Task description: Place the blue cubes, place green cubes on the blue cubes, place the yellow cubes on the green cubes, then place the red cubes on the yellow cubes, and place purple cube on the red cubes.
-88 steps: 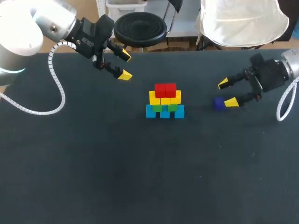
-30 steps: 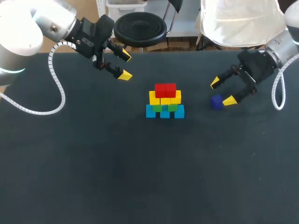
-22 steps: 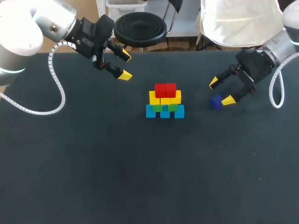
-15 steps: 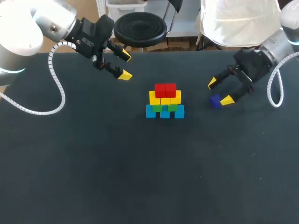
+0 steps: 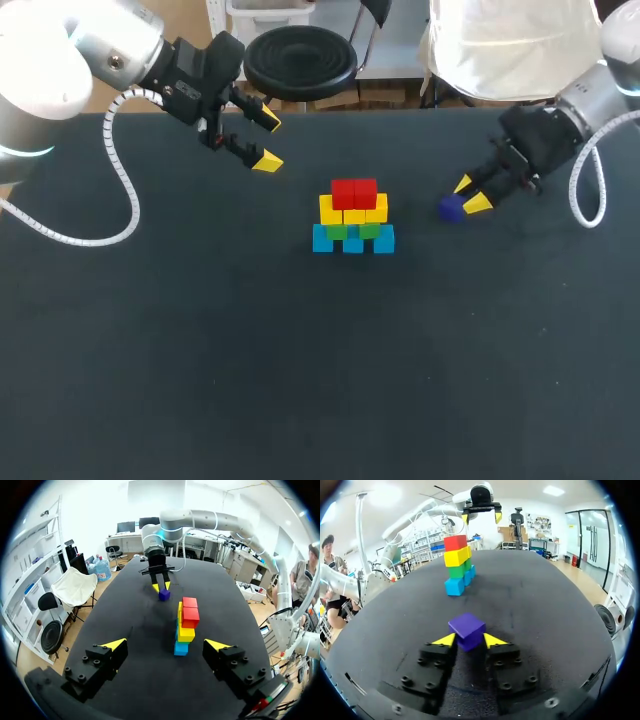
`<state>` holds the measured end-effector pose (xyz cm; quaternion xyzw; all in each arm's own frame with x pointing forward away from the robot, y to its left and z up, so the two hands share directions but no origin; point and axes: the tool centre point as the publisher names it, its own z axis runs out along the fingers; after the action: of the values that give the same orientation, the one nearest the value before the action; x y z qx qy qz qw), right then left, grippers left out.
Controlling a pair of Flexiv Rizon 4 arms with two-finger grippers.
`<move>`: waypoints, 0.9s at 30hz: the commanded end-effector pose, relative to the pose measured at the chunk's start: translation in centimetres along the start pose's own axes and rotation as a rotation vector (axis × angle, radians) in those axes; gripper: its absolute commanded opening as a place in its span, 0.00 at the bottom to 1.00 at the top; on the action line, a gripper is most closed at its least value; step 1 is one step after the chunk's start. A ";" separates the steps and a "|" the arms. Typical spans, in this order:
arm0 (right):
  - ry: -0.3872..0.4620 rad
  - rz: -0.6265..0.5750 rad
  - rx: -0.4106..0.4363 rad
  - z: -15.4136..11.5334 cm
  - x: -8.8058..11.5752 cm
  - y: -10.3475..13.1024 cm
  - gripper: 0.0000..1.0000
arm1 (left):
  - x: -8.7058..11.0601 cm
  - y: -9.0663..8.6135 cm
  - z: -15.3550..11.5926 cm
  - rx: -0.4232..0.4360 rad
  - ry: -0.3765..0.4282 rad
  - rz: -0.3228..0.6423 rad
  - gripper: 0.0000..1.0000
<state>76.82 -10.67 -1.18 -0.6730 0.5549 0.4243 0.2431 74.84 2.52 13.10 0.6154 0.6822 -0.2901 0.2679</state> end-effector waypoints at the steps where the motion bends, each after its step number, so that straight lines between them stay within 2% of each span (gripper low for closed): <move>1: 0.020 0.012 0.011 -0.7 -0.8 1.3 0.00 | 0.0 0.1 0.0 0.002 0.002 0.001 1.00; 9: 0.044 0.045 0.026 -1.5 -0.9 3.9 0.00 | 0.0 0.1 0.0 0.002 0.002 0.001 1.00; 10: 0.057 0.065 0.037 -1.6 -0.8 3.9 0.05 | 0.0 0.1 0.0 0.002 0.002 0.001 1.00; 11: 0.061 0.082 0.038 -1.5 -0.8 3.8 0.38 | 0.0 0.1 0.0 0.002 0.002 0.001 1.00; 12: 0.055 0.092 0.052 -1.5 -0.8 3.7 1.00 | 0.0 0.1 0.0 0.002 0.002 0.001 1.00; 20: 0.007 -0.052 0.004 -1.1 -1.6 1.8 1.00 | 0.0 0.1 0.0 0.002 0.002 0.001 1.00; 24: 0.017 -0.136 -0.049 -1.8 -1.5 0.8 1.00 | 0.0 0.1 0.0 0.002 0.002 0.001 1.00; 27: 0.063 -0.205 -0.114 -2.1 -1.7 0.6 1.00 | 0.0 0.1 0.0 0.002 0.002 0.001 1.00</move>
<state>75.37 -11.85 1.01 -0.7309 0.4925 0.3948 0.2596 74.84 2.52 13.11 0.6154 0.6822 -0.2901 0.2679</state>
